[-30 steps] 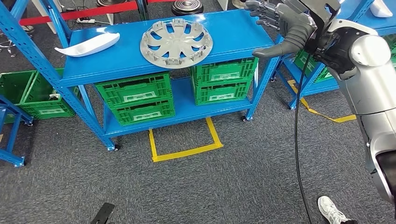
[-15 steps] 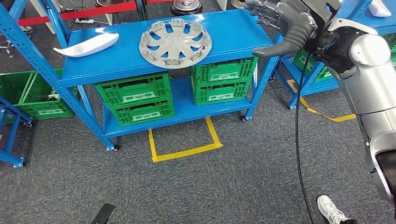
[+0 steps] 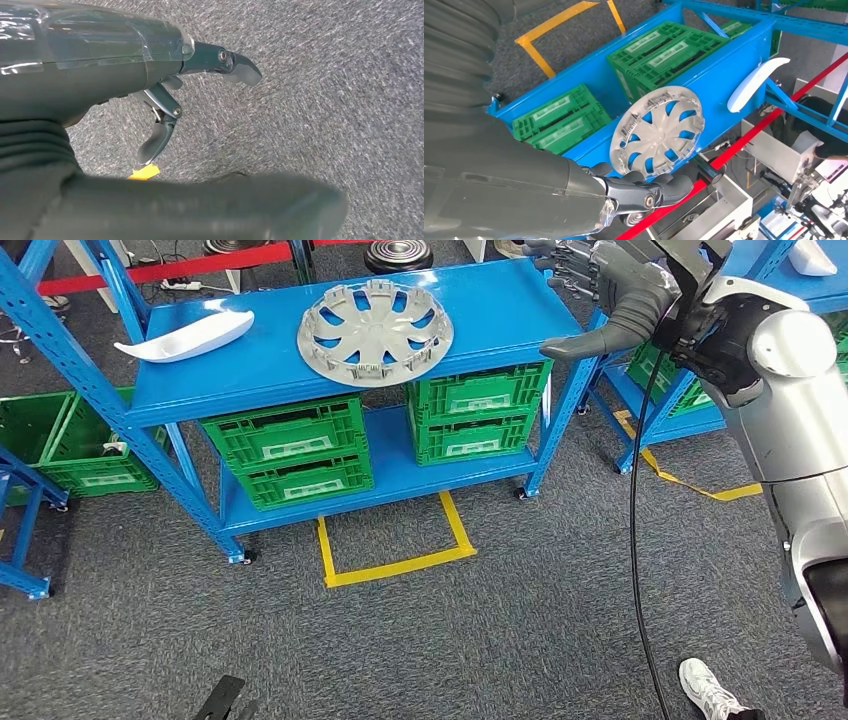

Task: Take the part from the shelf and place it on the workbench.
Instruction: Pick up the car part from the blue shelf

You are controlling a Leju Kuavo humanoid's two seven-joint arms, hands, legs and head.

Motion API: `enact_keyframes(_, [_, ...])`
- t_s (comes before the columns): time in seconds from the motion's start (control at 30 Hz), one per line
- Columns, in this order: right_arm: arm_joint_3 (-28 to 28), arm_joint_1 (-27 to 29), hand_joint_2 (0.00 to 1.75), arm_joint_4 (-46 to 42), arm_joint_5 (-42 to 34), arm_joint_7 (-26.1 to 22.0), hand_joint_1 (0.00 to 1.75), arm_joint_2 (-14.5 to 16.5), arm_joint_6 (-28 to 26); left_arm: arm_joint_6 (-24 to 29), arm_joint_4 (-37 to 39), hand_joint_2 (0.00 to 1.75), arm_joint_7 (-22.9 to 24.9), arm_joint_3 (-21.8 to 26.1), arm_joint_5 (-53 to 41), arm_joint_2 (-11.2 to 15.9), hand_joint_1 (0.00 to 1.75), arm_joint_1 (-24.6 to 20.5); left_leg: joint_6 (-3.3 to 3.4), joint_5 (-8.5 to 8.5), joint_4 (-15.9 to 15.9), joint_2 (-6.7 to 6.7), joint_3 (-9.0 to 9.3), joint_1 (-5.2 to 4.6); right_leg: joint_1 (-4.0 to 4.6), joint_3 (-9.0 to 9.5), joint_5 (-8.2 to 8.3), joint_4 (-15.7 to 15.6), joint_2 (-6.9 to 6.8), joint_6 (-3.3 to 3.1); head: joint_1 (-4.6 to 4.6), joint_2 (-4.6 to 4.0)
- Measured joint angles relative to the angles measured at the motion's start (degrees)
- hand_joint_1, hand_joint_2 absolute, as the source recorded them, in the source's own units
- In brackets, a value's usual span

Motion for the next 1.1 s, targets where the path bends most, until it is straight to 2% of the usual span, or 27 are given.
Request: enact_keyframes(1.1, [0.1,-0.1,1.75,0.4,0.1,-0.4,0.0,-0.1,0.3,-0.2,0.2,0.0,-0.3,0.9,-0.8,0.0,0.0,-0.2,0.0,0.0,0.0,-0.07,0.0,0.0,0.0,0.0,0.0,0.0,0.0,0.0,0.03,0.0])
